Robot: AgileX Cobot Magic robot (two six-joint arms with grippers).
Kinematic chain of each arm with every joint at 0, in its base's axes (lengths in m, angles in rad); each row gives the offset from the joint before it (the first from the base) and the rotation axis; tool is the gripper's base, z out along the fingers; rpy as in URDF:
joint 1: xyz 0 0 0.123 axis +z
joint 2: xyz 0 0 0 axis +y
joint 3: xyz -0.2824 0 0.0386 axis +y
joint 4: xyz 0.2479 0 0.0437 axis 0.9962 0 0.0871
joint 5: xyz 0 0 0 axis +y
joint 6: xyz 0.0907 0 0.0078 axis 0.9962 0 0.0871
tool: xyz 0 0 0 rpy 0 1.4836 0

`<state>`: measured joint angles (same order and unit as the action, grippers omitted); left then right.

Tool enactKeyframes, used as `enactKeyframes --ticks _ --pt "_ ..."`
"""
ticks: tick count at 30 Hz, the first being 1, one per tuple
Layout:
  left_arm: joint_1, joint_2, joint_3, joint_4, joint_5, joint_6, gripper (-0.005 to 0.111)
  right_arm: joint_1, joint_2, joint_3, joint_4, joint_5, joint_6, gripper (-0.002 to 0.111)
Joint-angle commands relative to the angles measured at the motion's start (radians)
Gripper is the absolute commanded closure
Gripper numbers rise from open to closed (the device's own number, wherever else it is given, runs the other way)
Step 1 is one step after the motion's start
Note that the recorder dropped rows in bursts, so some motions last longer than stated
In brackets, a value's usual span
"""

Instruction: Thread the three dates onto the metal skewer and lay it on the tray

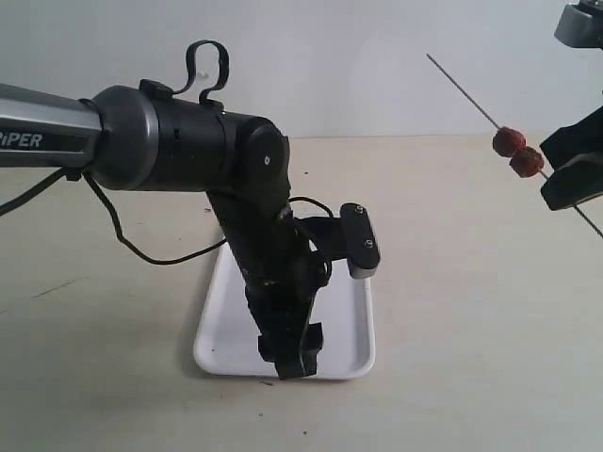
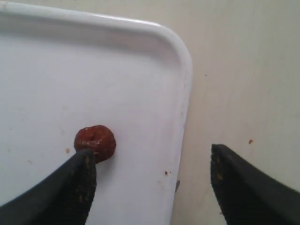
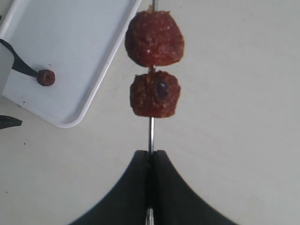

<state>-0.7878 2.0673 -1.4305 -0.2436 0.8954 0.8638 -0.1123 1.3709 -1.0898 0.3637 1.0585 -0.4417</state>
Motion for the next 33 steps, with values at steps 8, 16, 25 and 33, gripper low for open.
enactKeyframes --ticks 8,16,25,33 --pt "0.001 0.005 -0.002 0.048 -0.179 -0.004 0.040 -0.004 -0.008 0.006 -0.004 -0.020 -0.010 0.108" --pt "0.035 0.005 0.008 0.059 -0.186 -0.012 0.040 -0.004 -0.008 0.006 -0.004 -0.023 -0.010 0.108" --pt "0.043 0.023 0.008 0.048 -0.181 -0.016 0.040 -0.004 -0.008 0.006 -0.004 -0.040 -0.010 0.108" --pt "0.043 0.058 0.008 0.048 -0.178 -0.016 0.040 -0.004 -0.008 0.006 -0.004 -0.040 -0.010 0.108"
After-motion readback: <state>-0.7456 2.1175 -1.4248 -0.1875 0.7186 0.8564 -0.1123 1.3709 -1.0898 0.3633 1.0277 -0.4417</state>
